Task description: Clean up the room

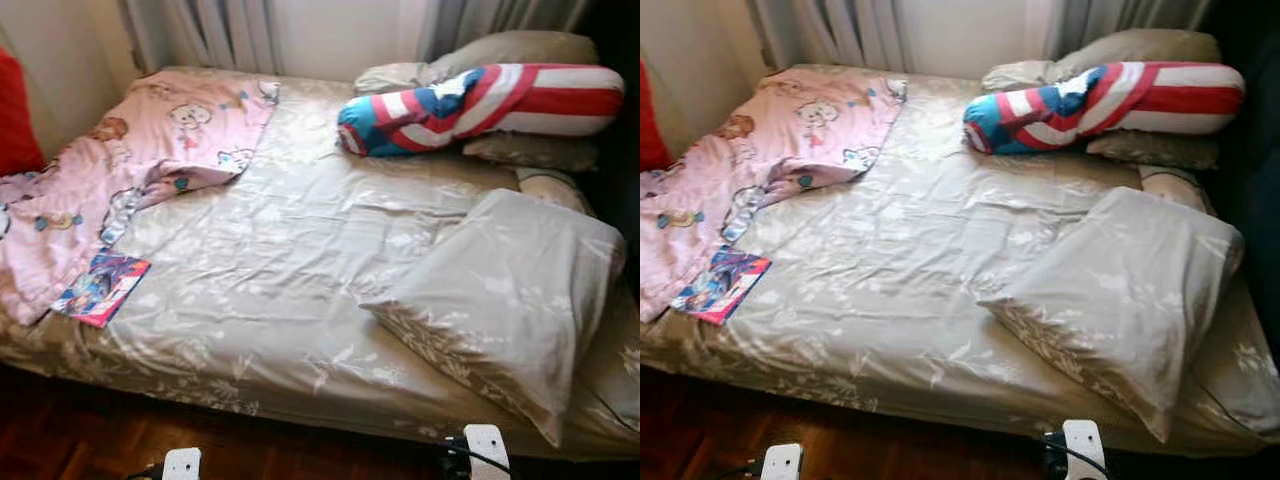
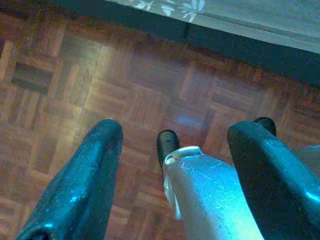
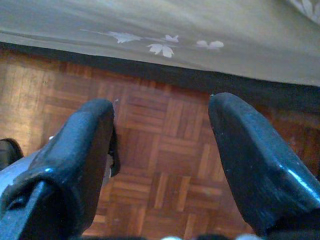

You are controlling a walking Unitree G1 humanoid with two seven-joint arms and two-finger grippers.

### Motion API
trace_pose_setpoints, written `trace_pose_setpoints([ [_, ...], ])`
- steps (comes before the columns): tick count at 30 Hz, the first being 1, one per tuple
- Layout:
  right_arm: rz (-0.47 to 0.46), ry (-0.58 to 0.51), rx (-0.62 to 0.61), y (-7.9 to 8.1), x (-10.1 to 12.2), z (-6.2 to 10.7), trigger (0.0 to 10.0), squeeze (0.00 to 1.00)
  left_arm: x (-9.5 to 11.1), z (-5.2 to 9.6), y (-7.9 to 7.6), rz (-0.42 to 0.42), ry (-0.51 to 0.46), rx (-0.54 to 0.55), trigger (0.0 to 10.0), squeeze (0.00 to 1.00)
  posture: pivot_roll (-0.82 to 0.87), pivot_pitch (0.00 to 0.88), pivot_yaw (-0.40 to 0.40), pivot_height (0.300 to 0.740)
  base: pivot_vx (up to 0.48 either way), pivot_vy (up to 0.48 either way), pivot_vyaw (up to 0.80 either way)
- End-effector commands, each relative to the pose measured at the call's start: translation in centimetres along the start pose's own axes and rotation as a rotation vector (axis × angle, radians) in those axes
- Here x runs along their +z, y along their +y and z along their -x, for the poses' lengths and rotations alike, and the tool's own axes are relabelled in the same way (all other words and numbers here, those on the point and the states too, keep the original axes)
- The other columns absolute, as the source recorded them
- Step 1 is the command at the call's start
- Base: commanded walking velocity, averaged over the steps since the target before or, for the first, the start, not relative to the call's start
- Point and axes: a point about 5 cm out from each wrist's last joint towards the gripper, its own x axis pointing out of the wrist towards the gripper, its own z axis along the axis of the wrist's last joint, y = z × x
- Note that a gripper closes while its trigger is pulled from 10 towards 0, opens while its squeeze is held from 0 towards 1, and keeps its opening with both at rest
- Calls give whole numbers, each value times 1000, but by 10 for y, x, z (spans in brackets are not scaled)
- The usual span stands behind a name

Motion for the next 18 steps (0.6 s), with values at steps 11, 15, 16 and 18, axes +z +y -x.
trace_pose_setpoints([
  [11, 2, 21, -2, -1, -4, 1, 10000, 0, -7, 1, 0, 7, 40, 7, 10000, 0, -24, 126, 8, 740, 0, -44, -710],
  [15, 3, 21, -2, -1, -4, 1, 10000, 0, -8, 1, 0, 7, 40, 7, 10000, 0, -24, 126, 8, 740, 0, 0, -708],
  [16, 4, 21, -1, 0, -5, 1, 10000, 0, -9, 2, -1, -17, 44, -1, 10000, 0, -22, 127, 8, 740, 0, -480, -706],
  [18, 5, 21, -1, 0, -5, 1, 10000, 0, -10, 2, -2, -26, 45, -7, 10000, 0, -22, 127, 8, 740, 0, -480, -706],
])
